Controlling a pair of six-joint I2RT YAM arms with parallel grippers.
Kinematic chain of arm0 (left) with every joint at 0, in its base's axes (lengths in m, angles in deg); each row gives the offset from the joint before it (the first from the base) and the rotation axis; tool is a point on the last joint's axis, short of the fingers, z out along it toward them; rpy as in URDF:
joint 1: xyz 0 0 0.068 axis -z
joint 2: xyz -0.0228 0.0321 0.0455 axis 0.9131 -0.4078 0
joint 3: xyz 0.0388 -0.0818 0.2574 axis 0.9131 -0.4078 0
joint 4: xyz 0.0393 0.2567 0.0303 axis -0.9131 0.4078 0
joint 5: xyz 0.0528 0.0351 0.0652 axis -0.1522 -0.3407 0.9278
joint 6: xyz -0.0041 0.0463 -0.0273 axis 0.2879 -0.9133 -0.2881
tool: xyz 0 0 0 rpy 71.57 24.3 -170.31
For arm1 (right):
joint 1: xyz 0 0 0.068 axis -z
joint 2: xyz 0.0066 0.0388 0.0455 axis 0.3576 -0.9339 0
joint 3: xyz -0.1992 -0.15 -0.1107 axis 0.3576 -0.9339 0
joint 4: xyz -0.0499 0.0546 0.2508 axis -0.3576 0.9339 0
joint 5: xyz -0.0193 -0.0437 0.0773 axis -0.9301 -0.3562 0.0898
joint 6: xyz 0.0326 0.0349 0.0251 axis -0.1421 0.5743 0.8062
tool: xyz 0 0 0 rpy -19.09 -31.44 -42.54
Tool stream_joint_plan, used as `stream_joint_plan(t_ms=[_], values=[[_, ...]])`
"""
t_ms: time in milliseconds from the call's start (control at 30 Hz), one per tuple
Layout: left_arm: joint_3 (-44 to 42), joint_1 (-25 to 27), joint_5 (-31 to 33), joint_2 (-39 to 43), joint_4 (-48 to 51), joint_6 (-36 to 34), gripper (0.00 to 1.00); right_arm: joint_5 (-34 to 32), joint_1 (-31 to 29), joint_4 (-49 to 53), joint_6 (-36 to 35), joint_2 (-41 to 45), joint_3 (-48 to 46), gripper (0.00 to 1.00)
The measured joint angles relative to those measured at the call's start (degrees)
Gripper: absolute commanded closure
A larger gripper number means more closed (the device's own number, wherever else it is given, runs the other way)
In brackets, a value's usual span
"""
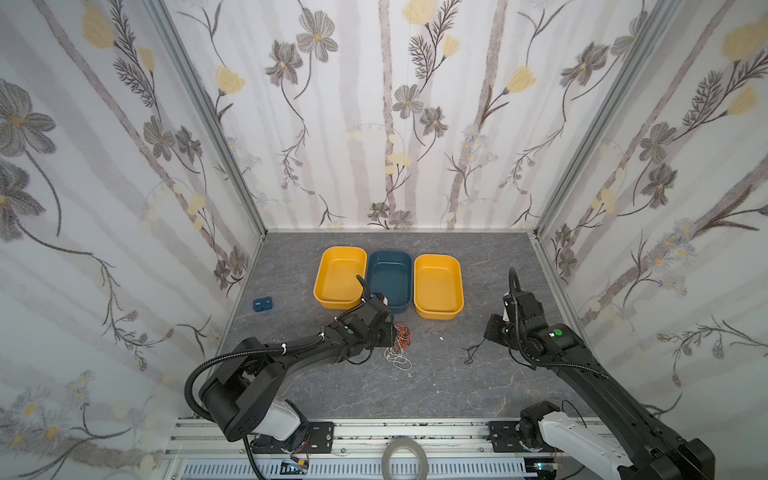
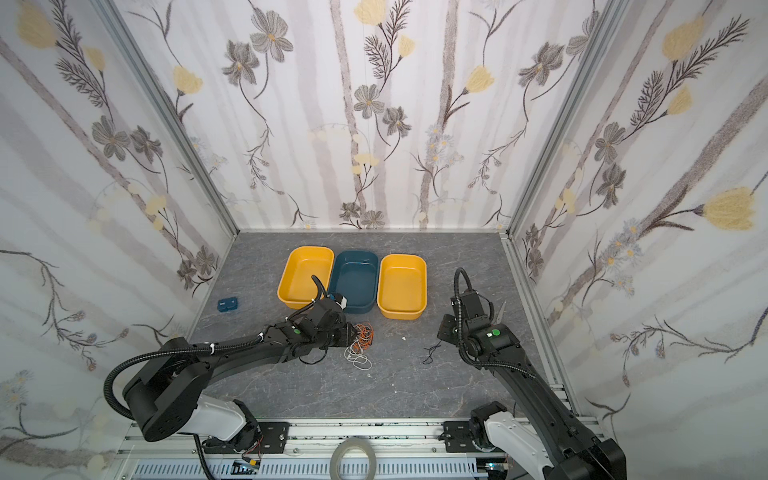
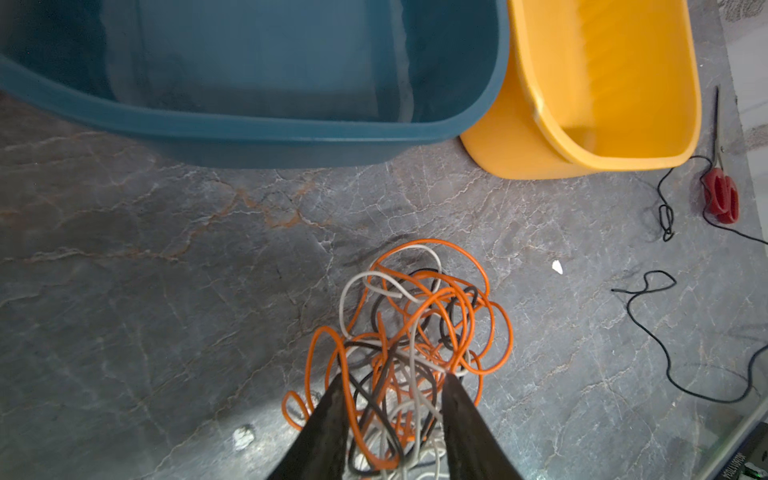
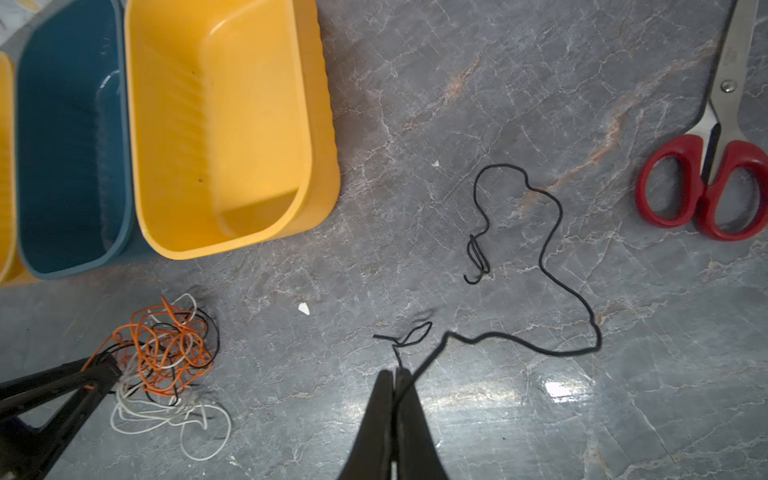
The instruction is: Untangle the cables
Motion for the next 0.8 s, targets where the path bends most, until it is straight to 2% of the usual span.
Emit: stream_joint_plan(t_ms=[167,500,800], values=[[0.0,-0.1,-0.5,1.6,1.2,-1.4,0.44,0.0,0.0,0.6,-3.1,-0.2,4.1,0.92],[-0.7,-0.4,-1.9,2.8,1.9,-2.8,0.42,-3.2,0.4,2.8,-14.5,-6.5,14.1,0.91],[-2.4,-0.8,-2.5,3.8,1.2,-2.8,0.41,0.1,-1.0,6.0,-17.7,-8.9,26.1,0.94]])
